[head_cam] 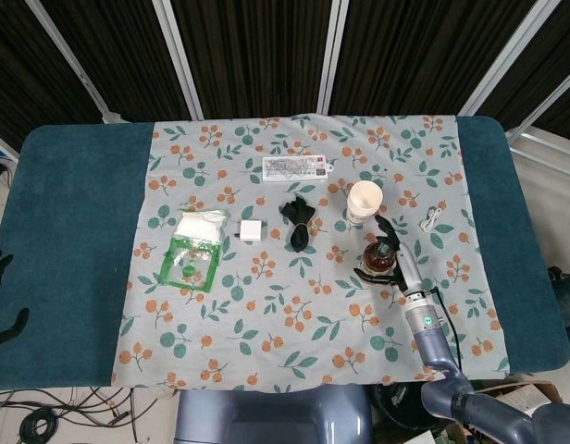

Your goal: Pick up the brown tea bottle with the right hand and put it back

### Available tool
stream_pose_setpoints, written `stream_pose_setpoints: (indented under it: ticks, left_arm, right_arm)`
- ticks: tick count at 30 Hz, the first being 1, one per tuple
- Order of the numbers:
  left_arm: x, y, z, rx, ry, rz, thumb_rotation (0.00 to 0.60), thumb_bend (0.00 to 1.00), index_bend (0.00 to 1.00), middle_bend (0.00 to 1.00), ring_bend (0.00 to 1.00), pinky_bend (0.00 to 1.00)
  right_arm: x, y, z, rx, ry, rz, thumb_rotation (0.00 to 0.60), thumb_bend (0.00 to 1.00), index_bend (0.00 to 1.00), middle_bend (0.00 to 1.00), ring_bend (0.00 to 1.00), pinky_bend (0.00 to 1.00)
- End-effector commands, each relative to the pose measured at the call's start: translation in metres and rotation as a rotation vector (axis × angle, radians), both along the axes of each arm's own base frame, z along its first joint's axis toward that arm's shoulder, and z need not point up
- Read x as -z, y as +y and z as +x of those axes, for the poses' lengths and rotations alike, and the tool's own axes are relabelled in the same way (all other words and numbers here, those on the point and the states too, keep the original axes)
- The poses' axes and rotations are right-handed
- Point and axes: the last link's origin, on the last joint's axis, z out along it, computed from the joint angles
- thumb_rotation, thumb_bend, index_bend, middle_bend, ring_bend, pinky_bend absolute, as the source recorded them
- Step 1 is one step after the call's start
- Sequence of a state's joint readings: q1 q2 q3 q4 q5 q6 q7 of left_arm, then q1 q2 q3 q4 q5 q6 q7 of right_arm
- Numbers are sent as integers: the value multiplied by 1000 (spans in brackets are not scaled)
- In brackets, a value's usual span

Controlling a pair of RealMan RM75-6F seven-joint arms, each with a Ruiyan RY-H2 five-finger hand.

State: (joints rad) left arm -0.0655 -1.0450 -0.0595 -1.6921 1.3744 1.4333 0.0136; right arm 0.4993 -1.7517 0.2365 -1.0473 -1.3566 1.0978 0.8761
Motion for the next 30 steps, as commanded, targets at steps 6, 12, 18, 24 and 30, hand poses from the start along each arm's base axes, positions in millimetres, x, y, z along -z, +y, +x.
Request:
stream_pose_setpoints:
  ticks: [6,12,18,24,30]
  left_arm:
    - [0,0,1,1,1,2,600,374,69,0,0,0]
    - [0,-1,1,4,0,4,600,374,69,0,0,0]
    - [1,-1,3,9,2,4,600,374,69,0,0,0]
    - [2,-2,4,13,5,6,600,374,69,0,0,0]
    - [2,-3,5,14,6,14,600,375,70,0,0,0]
  right_arm:
    - [-30,18,-12,0,0,-20,600,55,0,1,37,142]
    - [-59,45,-25,-51,126,-16,600,82,0,11,39,142]
    - [-101,75,-41,-99,348,44,600,115,0,12,40,142]
    - [-151,93,-54,-91,672,-33,600,126,0,12,39,142]
    - [-167,123,-56,-31,976,-224,600,126,0,12,39,142]
